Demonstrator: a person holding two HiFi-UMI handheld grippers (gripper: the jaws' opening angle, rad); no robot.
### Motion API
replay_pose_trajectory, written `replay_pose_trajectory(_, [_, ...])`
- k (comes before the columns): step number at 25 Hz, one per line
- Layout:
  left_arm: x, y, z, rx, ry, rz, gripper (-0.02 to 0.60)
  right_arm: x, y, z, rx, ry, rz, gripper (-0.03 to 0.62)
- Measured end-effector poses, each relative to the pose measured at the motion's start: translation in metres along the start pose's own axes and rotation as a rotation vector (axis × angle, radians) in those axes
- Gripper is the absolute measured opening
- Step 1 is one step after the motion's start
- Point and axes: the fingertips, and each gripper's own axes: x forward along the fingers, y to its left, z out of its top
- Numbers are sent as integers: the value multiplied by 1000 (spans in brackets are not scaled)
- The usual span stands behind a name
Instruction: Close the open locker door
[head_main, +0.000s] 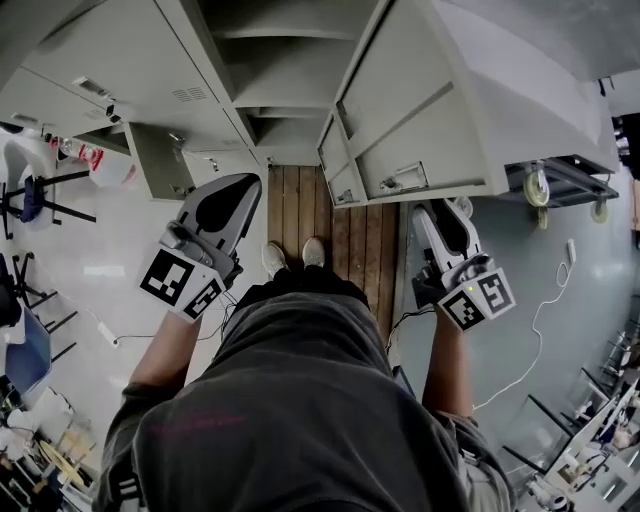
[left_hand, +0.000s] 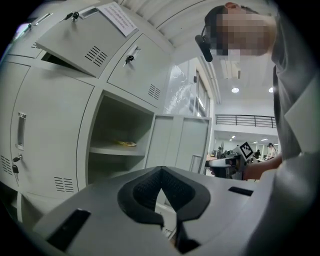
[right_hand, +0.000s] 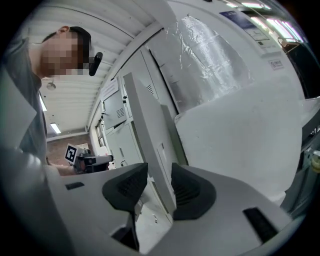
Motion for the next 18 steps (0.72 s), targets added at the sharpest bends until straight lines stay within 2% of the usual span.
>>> replay_pose_trajectory(11, [8, -14, 7, 6, -25, 105, 15, 19, 0, 11, -70, 49, 198, 150])
replay_pose_trajectory(18, [1, -17, 7, 6, -28, 151, 15, 23, 4, 8, -62, 52, 248, 150])
